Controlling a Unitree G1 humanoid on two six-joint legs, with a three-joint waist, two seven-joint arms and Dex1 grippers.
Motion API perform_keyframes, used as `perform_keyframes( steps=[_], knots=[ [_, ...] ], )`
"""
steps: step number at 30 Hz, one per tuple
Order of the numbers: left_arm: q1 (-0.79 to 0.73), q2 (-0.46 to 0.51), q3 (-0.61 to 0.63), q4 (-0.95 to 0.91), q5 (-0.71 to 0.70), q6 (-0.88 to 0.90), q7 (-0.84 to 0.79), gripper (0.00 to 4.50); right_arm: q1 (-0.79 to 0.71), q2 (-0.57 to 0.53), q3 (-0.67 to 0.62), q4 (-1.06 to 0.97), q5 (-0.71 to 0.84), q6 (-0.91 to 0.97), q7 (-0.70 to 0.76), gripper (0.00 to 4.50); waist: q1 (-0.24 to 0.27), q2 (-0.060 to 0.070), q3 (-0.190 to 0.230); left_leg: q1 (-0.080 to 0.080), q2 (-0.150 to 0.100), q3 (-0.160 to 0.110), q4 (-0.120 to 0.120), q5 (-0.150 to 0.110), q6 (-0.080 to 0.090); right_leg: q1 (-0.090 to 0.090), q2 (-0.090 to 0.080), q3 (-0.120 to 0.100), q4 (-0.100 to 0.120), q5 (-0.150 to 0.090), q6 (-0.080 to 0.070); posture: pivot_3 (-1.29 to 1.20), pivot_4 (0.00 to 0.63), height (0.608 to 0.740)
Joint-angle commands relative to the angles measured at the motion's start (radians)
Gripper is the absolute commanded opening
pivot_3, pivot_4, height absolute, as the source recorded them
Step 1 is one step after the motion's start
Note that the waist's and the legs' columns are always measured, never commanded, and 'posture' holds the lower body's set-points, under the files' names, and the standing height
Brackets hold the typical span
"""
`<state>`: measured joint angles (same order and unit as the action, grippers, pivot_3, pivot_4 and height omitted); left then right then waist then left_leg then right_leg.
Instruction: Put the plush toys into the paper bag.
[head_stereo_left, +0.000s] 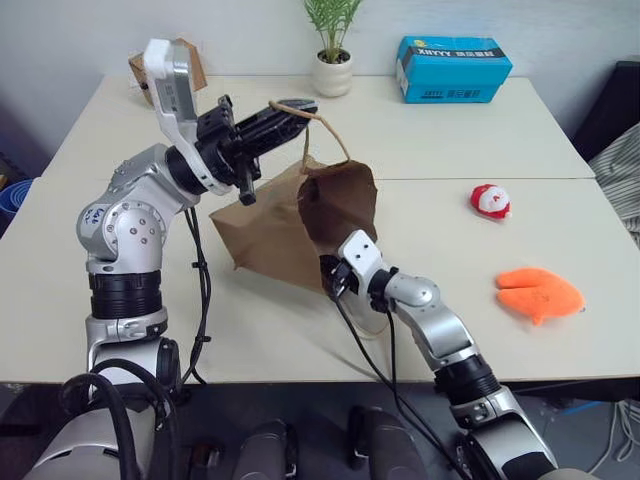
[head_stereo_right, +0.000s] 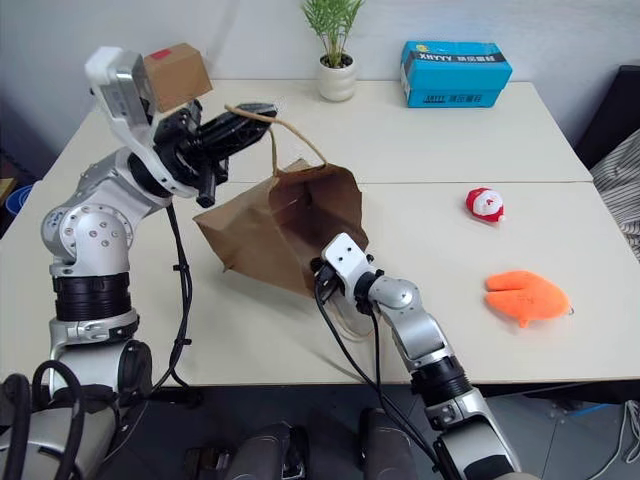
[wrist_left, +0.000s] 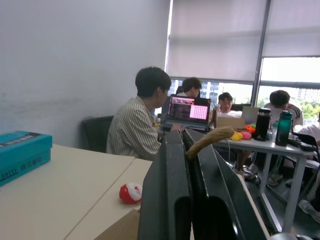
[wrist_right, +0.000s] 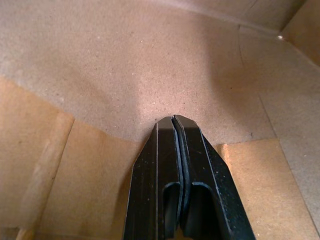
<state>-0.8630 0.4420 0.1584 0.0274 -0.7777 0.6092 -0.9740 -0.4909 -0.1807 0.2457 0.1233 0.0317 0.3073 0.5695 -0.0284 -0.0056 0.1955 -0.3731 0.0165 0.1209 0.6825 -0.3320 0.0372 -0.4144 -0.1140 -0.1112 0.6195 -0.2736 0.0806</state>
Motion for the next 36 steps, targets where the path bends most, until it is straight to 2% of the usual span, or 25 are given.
perform_keyframes(
  steps=[1, 3, 6, 12, 16, 19, 22, 24, 29, 32, 36],
  knots=[
    [0.039, -0.009, -0.039, -0.060, 0.023, -0.031, -0.017, 0.00, 0.011, 0.022, -0.048, -0.062, 0.074, -0.007, 0.021, 0.02, 0.000, 0.000, 0.000, 0.000, 0.000, 0.000, 0.000, 0.000, 0.000, 0.000, 0.000, 0.000, 0.000, 0.000, 0.000, 0.00, 0.150, 0.740],
    [0.085, -0.028, -0.067, -0.070, 0.055, -0.059, -0.001, 0.00, 0.038, 0.000, -0.062, -0.131, 0.126, 0.021, 0.066, 0.18, 0.002, 0.000, 0.000, -0.001, 0.000, 0.000, 0.000, 0.000, 0.000, 0.000, 0.000, 0.000, 0.000, 0.000, 0.000, 0.00, 0.150, 0.740],
    [0.123, -0.037, -0.091, -0.082, 0.092, -0.097, 0.001, 0.00, 0.082, -0.053, -0.082, -0.232, 0.159, 0.016, 0.101, 0.90, 0.003, 0.000, 0.000, -0.001, 0.000, 0.000, 0.000, 0.000, 0.000, 0.000, 0.000, 0.000, -0.001, 0.000, 0.000, 0.00, 0.150, 0.740],
    [0.136, -0.051, -0.082, -0.085, 0.087, -0.112, 0.012, 0.00, 0.296, -0.236, -0.214, -0.527, 0.331, 0.033, 0.237, 3.08, 0.015, 0.000, 0.000, -0.002, 0.000, -0.001, 0.000, -0.001, 0.001, 0.000, -0.001, -0.001, -0.002, 0.000, 0.000, 0.00, 0.150, 0.740],
    [0.132, -0.045, -0.072, -0.066, 0.086, -0.124, 0.003, 0.00, 0.542, -0.305, -0.453, -0.642, 0.400, -0.123, 0.275, 4.47, 0.031, 0.000, 0.000, -0.001, 0.000, -0.001, -0.001, -0.001, 0.001, 0.000, -0.001, -0.001, -0.003, 0.000, 0.000, 0.00, 0.150, 0.740],
    [0.131, -0.025, -0.077, -0.056, 0.090, -0.124, -0.024, 0.00, 0.718, -0.306, -0.656, -0.683, 0.484, -0.154, 0.268, 4.47, 0.036, 0.000, 0.000, -0.001, 0.000, 0.000, 0.000, -0.001, 0.001, 0.001, 0.000, -0.001, -0.003, 0.001, 0.001, 0.00, 0.150, 0.740],
    [0.124, -0.005, -0.081, -0.039, 0.107, -0.139, -0.051, 0.00, 0.949, -0.292, -0.857, -0.636, 0.474, -0.258, 0.316, 4.47, 0.050, 0.000, 0.000, 0.001, 0.000, 0.000, -0.001, -0.002, 0.002, 0.002, 0.000, -0.001, -0.004, 0.001, 0.001, 0.00, 0.150, 0.740],
    [0.120, 0.005, -0.085, -0.027, 0.119, -0.150, -0.064, 0.00, 1.049, -0.266, -0.948, -0.575, 0.456, -0.337, 0.317, 4.47, 0.054, 0.000, 0.000, 0.002, 0.000, 0.000, -0.002, -0.002, 0.002, 0.003, 0.001, 0.000, -0.008, 0.001, 0.001, 0.00, 0.150, 0.740],
    [0.125, 0.019, -0.100, -0.013, 0.145, -0.177, -0.093, 0.00, 1.164, -0.224, -1.030, -0.473, 0.414, -0.459, 0.292, 4.47, 0.046, 0.000, 0.000, 0.004, 0.000, 0.002, -0.002, -0.005, 0.002, 0.004, -0.002, 0.003, -0.009, 0.001, 0.002, 0.00, 0.150, 0.740],
    [0.127, 0.020, -0.099, -0.017, 0.147, -0.175, -0.096, 0.00, 1.174, -0.246, -1.024, -0.485, 0.432, -0.440, 0.287, 4.47, 0.040, 0.000, 0.000, 0.004, 0.002, 0.002, -0.002, -0.005, 0.000, 0.003, -0.002, 0.004, -0.009, 0.001, 0.001, 0.00, 0.150, 0.740],
    [0.139, 0.026, -0.098, -0.052, 0.140, -0.144, -0.080, 0.00, 1.007, -0.480, -0.947, -0.400, 0.340, -0.329, 0.282, 4.47, 0.020, 0.000, 0.000, 0.005, 0.003, 0.004, -0.001, -0.005, 0.000, 0.003, -0.002, 0.005, -0.008, 0.001, 0.001, 0.00, 0.150, 0.740]
  ],
)
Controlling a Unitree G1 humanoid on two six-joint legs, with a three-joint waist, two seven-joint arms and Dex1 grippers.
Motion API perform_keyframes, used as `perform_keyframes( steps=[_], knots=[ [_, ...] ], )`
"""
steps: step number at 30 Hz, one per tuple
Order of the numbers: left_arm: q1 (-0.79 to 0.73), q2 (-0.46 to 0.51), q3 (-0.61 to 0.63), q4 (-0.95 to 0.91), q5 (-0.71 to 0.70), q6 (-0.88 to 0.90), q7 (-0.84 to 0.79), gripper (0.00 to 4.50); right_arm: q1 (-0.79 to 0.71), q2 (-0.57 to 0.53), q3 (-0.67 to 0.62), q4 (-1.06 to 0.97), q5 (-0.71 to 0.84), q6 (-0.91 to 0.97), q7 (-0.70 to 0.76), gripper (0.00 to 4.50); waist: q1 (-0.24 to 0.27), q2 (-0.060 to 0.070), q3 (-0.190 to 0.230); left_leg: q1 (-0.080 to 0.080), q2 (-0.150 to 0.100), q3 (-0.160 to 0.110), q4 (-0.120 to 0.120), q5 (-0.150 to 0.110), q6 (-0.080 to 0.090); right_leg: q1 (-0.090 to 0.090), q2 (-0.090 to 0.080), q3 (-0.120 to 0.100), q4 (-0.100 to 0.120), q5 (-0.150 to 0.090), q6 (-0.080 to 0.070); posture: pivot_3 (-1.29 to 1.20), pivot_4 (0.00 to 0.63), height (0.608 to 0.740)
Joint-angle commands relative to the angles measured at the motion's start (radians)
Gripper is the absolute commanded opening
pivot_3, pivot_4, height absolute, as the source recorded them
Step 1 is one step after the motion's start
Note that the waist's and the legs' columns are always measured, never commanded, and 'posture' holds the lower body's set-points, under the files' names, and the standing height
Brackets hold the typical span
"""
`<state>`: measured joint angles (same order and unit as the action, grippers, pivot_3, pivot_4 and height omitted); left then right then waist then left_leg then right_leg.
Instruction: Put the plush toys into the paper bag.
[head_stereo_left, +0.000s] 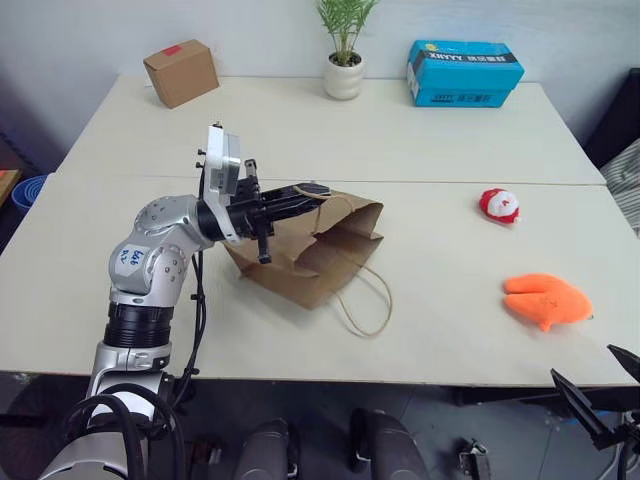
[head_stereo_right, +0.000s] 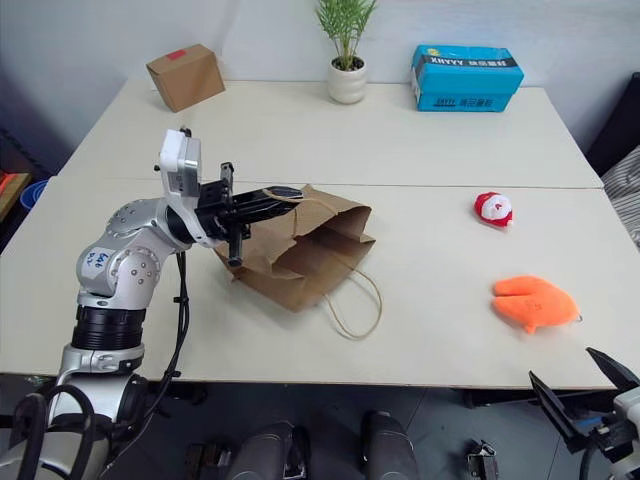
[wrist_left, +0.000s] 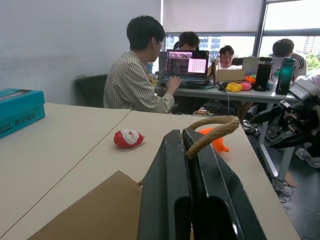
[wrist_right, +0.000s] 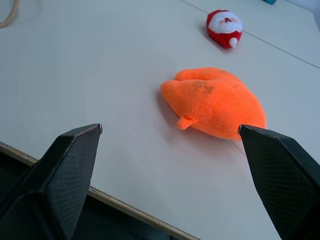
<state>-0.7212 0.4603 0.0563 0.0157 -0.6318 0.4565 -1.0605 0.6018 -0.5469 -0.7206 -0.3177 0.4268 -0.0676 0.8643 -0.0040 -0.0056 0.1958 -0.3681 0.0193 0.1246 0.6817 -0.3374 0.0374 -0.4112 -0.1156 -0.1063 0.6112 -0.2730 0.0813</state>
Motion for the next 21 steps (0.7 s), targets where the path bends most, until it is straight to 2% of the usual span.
perform_keyframes(
  steps=[1, 6, 8, 11, 15, 18, 21],
  knots=[
    [-0.003, 0.010, 0.005, -0.044, -0.006, 0.010, 0.009, 0.00, -0.120, -0.159, 0.042, 0.075, -0.077, 0.076, -0.016, 4.47, -0.003, 0.000, 0.000, 0.000, 0.000, 0.002, 0.000, 0.000, 0.001, 0.000, 0.000, 0.001, 0.000, 0.001, 0.001, 0.00, 0.150, 0.740],
    [0.000, 0.019, 0.016, -0.075, -0.013, 0.024, 0.033, 0.00, -0.376, -0.360, 0.208, 0.370, -0.217, 0.197, -0.036, 4.47, 0.019, 0.000, 0.000, -0.003, 0.000, -0.003, 0.000, 0.003, -0.001, -0.002, 0.001, -0.003, 0.001, -0.001, -0.002, 0.00, 0.150, 0.740],
    [0.009, 0.022, 0.017, -0.088, -0.015, 0.031, 0.041, 0.00, -0.463, -0.409, 0.303, 0.492, -0.253, 0.194, 0.026, 4.10, 0.025, 0.000, 0.000, -0.003, 0.000, -0.002, 0.000, 0.004, -0.001, -0.002, 0.001, -0.003, 0.001, -0.001, -0.002, 0.00, 0.150, 0.740],
    [0.014, 0.028, 0.013, -0.097, -0.009, 0.034, 0.044, 0.00, -0.571, -0.436, 0.392, 0.614, -0.272, 0.194, 0.077, 3.21, 0.025, -0.001, 0.000, -0.002, -0.001, -0.002, 0.001, 0.004, 0.000, 0.000, 0.001, -0.004, 0.000, 0.000, -0.001, 0.00, 0.150, 0.740],
    [-0.003, 0.033, 0.018, -0.097, -0.015, 0.040, 0.046, 0.00, -0.639, -0.455, 0.430, 0.667, -0.268, 0.189, 0.120, 1.90, 0.024, -0.008, -0.002, -0.001, -0.001, -0.002, 0.002, 0.005, 0.002, 0.003, 0.000, -0.003, -0.001, 0.001, 0.001, 0.00, 0.150, 0.740],
    [-0.010, 0.036, 0.022, -0.096, -0.018, 0.043, 0.044, 0.00, -0.637, -0.449, 0.409, 0.623, -0.208, 0.154, 0.193, 1.00, 0.024, -0.009, -0.002, -0.001, -0.001, -0.002, 0.002, 0.005, 0.002, 0.003, 0.000, -0.003, -0.001, 0.001, 0.001, 0.00, 0.150, 0.740],
    [-0.009, 0.033, 0.028, -0.101, -0.031, 0.051, 0.045, 0.00, -0.587, -0.393, 0.360, 0.384, 0.029, 0.186, 0.362, 0.41, 0.023, -0.009, -0.002, -0.001, 0.000, -0.003, 0.002, 0.004, 0.001, 0.002, 0.000, -0.003, -0.001, 0.001, 0.001, 0.00, 0.150, 0.740]
  ],
)
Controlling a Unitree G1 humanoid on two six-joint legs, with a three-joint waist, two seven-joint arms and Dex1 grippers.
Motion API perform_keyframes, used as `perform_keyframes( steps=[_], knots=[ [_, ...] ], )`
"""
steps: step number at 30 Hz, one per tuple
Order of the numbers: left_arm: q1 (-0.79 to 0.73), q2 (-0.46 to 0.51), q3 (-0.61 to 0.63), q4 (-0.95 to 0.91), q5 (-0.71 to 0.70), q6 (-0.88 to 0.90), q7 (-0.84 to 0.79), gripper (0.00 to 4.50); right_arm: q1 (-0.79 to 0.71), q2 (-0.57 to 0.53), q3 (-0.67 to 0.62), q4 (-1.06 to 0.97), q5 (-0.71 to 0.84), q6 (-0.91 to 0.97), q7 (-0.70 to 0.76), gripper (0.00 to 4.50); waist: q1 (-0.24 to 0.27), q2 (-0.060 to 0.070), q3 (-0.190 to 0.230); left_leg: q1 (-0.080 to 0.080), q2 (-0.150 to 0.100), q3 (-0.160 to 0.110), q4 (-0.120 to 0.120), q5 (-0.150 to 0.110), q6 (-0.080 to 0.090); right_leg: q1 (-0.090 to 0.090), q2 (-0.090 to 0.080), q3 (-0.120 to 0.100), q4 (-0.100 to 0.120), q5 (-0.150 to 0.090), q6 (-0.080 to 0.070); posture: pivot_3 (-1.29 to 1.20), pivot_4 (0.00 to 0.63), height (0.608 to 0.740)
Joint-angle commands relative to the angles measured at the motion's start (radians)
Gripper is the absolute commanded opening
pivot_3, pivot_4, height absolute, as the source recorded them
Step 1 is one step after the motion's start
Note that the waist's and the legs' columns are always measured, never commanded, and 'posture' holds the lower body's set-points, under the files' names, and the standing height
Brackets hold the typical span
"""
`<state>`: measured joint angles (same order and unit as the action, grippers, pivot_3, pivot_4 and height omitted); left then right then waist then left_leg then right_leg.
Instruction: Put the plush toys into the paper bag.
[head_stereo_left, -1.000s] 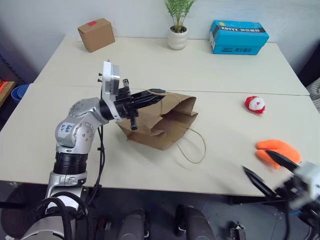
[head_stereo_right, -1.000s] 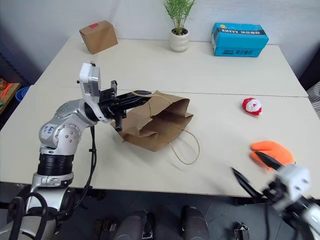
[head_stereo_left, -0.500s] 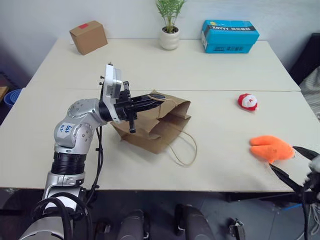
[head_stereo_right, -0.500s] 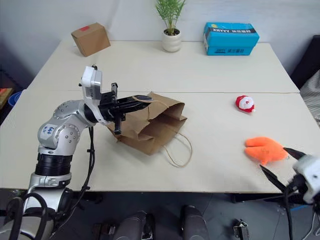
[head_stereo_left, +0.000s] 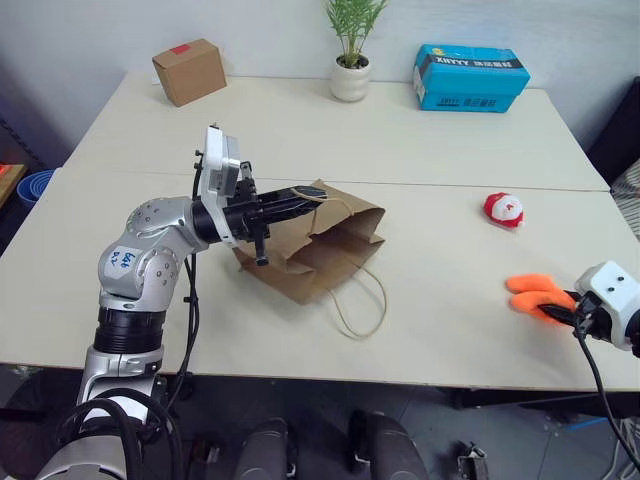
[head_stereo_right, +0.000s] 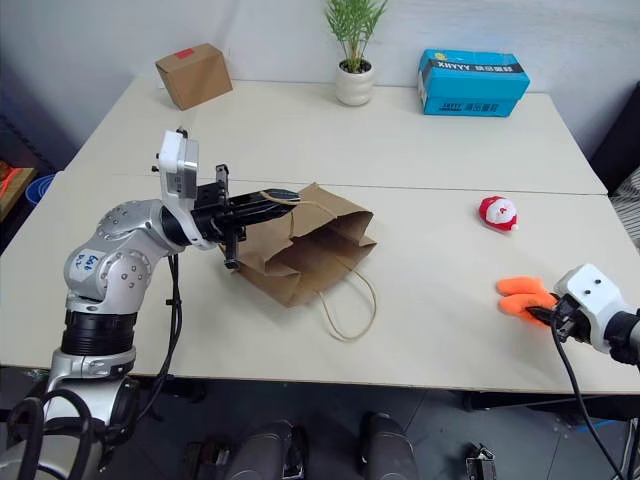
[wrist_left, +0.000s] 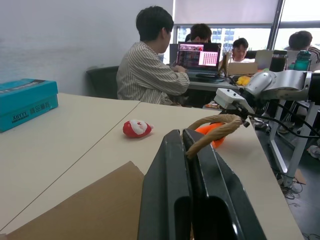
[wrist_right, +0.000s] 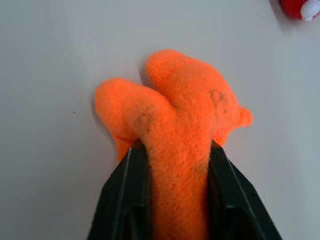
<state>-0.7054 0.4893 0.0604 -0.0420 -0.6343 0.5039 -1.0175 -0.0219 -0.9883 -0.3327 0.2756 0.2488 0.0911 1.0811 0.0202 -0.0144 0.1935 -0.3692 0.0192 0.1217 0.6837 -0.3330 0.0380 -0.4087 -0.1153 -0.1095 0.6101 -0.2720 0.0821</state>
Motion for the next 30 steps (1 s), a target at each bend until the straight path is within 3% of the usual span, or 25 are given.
perform_keyframes(
  steps=[1, 6, 9, 15, 18, 30],
  knots=[
    [-0.021, 0.002, 0.025, -0.046, -0.035, 0.006, 0.001, 0.00, 0.049, 0.066, -0.028, -0.310, 0.284, 0.073, 0.165, 0.32, -0.002, 0.001, 0.000, 0.000, 0.001, 0.000, 0.000, 0.000, -0.001, 0.000, 0.001, 0.000, 0.000, 0.000, 0.000, 0.00, 0.150, 0.740],
    [-0.018, -0.017, 0.018, -0.033, -0.049, 0.023, 0.004, 0.00, -0.055, 0.185, 0.126, -0.658, 0.439, 0.259, 0.027, 0.30, -0.009, 0.006, 0.003, 0.000, 0.003, 0.000, 0.000, -0.001, -0.003, -0.001, 0.002, -0.001, 0.003, 0.000, -0.001, 0.00, 0.150, 0.740],
    [-0.026, -0.029, 0.013, -0.025, -0.051, 0.024, 0.006, 0.00, -0.163, 0.275, 0.252, -0.721, 0.404, 0.320, -0.076, 0.30, -0.008, 0.006, 0.003, -0.001, 0.002, -0.001, 0.000, -0.001, -0.003, -0.002, 0.001, -0.001, 0.002, -0.001, -0.001, 0.00, 0.150, 0.740],
    [-0.044, -0.063, 0.017, -0.011, -0.080, 0.051, 0.004, 0.00, -0.360, 0.467, 0.473, -0.585, 0.123, 0.297, -0.313, 0.30, 0.001, 0.005, 0.003, -0.004, 0.001, 0.000, 0.000, -0.001, -0.003, -0.005, 0.001, -0.002, 0.004, -0.001, -0.002, 0.00, 0.150, 0.740],
    [-0.036, -0.059, 0.013, -0.024, -0.093, 0.069, -0.009, 0.00, -0.458, 0.521, 0.539, -0.468, 0.026, 0.288, -0.354, 0.30, -0.002, 0.005, 0.003, -0.005, -0.001, 0.000, 0.000, 0.000, -0.001, -0.005, 0.001, -0.002, 0.005, -0.001, -0.001, 0.00, 0.150, 0.740],
    [-0.032, -0.080, 0.005, 0.013, -0.069, 0.025, -0.032, 0.00, -0.650, 0.711, 0.622, -0.267, -0.071, 0.344, -0.389, 0.30, -0.030, 0.006, 0.003, -0.006, -0.001, -0.001, 0.000, 0.000, -0.001, -0.006, 0.002, -0.003, 0.006, -0.001, -0.001, 0.00, 0.150, 0.740]
  ],
)
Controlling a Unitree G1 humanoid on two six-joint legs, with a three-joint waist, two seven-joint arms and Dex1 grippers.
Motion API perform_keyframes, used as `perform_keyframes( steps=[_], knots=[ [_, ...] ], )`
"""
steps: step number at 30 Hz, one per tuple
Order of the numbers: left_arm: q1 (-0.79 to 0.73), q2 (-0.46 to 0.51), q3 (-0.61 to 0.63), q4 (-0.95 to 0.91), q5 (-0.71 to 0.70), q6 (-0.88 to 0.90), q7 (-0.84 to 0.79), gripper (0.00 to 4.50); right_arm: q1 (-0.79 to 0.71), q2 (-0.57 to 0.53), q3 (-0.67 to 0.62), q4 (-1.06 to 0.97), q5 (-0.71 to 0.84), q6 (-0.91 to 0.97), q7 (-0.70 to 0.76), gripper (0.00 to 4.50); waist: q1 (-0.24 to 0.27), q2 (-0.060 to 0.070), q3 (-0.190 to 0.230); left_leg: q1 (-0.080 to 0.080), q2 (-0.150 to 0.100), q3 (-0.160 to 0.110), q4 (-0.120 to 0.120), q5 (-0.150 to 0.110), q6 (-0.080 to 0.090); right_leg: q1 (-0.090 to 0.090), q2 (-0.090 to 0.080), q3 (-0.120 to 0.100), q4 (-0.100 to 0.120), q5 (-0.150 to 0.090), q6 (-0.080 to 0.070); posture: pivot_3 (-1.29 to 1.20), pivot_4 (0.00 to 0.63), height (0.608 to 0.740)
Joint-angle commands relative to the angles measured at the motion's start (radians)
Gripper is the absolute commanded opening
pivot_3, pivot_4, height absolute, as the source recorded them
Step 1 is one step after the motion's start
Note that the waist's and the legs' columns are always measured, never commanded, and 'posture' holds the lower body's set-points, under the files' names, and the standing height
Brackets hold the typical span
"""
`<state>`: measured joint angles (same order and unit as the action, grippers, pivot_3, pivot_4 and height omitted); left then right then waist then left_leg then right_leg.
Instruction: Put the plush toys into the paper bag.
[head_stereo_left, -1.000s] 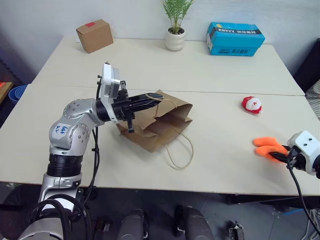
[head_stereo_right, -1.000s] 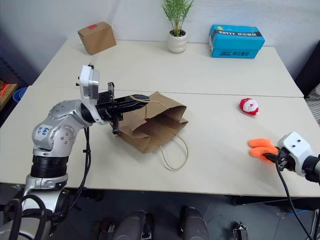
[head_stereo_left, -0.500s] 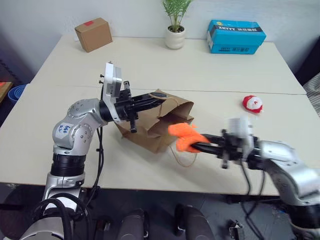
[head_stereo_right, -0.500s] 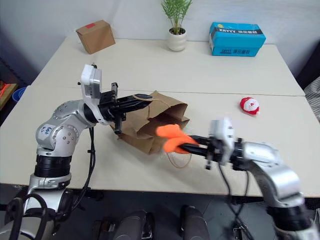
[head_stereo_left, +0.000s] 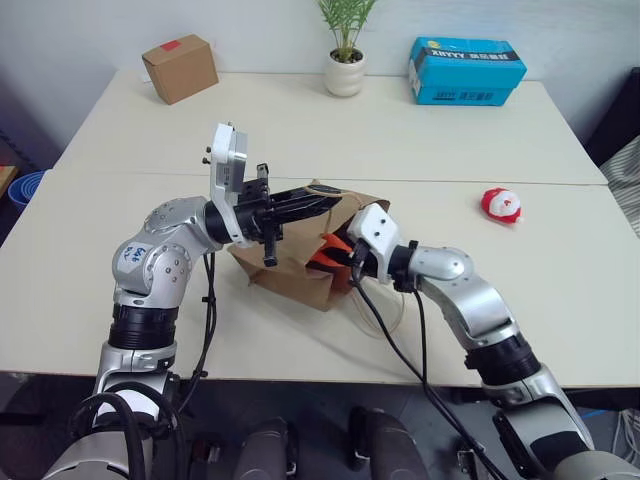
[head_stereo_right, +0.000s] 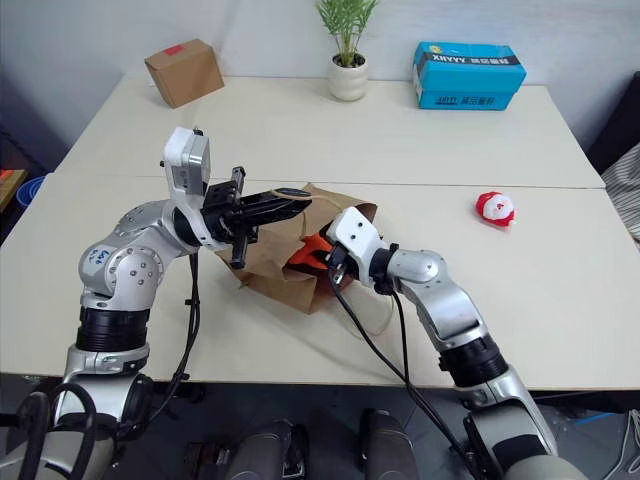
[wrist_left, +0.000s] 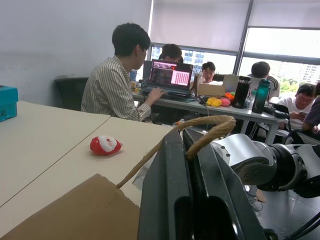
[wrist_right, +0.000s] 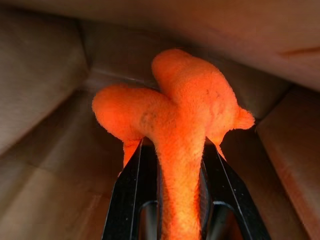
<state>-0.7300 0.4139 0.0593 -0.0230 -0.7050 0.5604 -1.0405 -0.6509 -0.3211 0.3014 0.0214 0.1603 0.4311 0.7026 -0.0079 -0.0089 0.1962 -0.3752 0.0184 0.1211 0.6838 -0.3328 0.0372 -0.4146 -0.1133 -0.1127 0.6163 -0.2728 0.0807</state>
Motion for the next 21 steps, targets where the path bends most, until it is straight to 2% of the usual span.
perform_keyframes(
  steps=[1, 5, 10, 13, 14, 17, 19, 21],
  knots=[
    [-0.009, -0.008, 0.008, 0.000, 0.005, -0.037, -0.007, 0.00, -0.013, 0.049, -0.017, -0.019, 0.029, 0.016, 0.001, 0.30, -0.003, 0.000, 0.000, 0.000, 0.001, 0.000, 0.000, 0.000, 0.000, 0.000, 0.000, 0.000, 0.000, 0.000, 0.000, 0.00, 0.150, 0.740],
    [-0.016, -0.008, 0.011, 0.022, 0.014, -0.055, -0.008, 0.00, 0.028, 0.031, -0.050, -0.031, 0.042, -0.015, 0.030, 1.60, -0.002, 0.000, 0.000, 0.000, 0.000, 0.000, -0.001, 0.000, 0.000, 0.000, 0.000, 0.000, 0.000, 0.000, -0.001, 0.00, 0.150, 0.740],
    [-0.017, 0.015, 0.023, 0.043, 0.020, -0.069, -0.019, 0.00, 0.135, -0.104, -0.185, -0.193, 0.236, 0.011, 0.222, 3.30, 0.006, 0.000, 0.000, -0.001, -0.002, -0.001, 0.000, -0.001, 0.002, 0.000, -0.001, -0.001, -0.001, 0.000, 0.000, 0.00, 0.150, 0.740],
    [-0.012, 0.025, 0.027, 0.039, 0.023, -0.076, -0.022, 0.00, 0.274, -0.192, -0.339, -0.297, 0.343, -0.043, 0.300, 4.30, 0.011, 0.000, 0.000, -0.001, -0.001, -0.002, -0.001, -0.001, 0.002, 0.001, -0.001, -0.001, -0.002, 0.000, 0.001, 0.00, 0.150, 0.740],
    [-0.010, 0.029, 0.028, 0.032, 0.022, -0.076, -0.022, 0.00, 0.323, -0.199, -0.410, -0.320, 0.377, -0.063, 0.291, 4.46, 0.013, 0.000, 0.000, -0.001, -0.001, -0.002, -0.001, -0.001, 0.002, 0.001, -0.001, -0.002, -0.004, 0.000, 0.001, 0.00, 0.150, 0.740],
    [-0.005, 0.041, 0.031, 0.006, 0.016, -0.074, -0.022, 0.00, 0.489, -0.255, -0.571, -0.360, 0.426, -0.085, 0.299, 4.46, 0.011, 0.000, 0.000, -0.001, -0.002, -0.001, -0.002, -0.001, 0.002, 0.001, -0.001, -0.002, -0.004, 0.001, 0.001, 0.00, 0.150, 0.740],
    [-0.004, 0.046, 0.033, -0.005, 0.013, -0.072, -0.022, 0.00, 0.576, -0.293, -0.632, -0.368, 0.434, -0.089, 0.312, 4.46, 0.011, 0.000, 0.000, 0.000, -0.002, -0.001, -0.002, -0.001, 0.002, 0.002, -0.001, -0.001, -0.004, 0.001, 0.002, 0.00, 0.150, 0.740],
    [-0.002, 0.048, 0.033, -0.009, 0.012, -0.071, -0.021, 0.00, 0.601, -0.308, -0.643, -0.373, 0.446, -0.094, 0.309, 4.46, 0.008, 0.000, 0.000, 0.000, -0.001, -0.001, -0.002, -0.001, 0.002, 0.002, -0.001, -0.001, -0.004, 0.001, 0.002, 0.00, 0.150, 0.740]
  ],
)
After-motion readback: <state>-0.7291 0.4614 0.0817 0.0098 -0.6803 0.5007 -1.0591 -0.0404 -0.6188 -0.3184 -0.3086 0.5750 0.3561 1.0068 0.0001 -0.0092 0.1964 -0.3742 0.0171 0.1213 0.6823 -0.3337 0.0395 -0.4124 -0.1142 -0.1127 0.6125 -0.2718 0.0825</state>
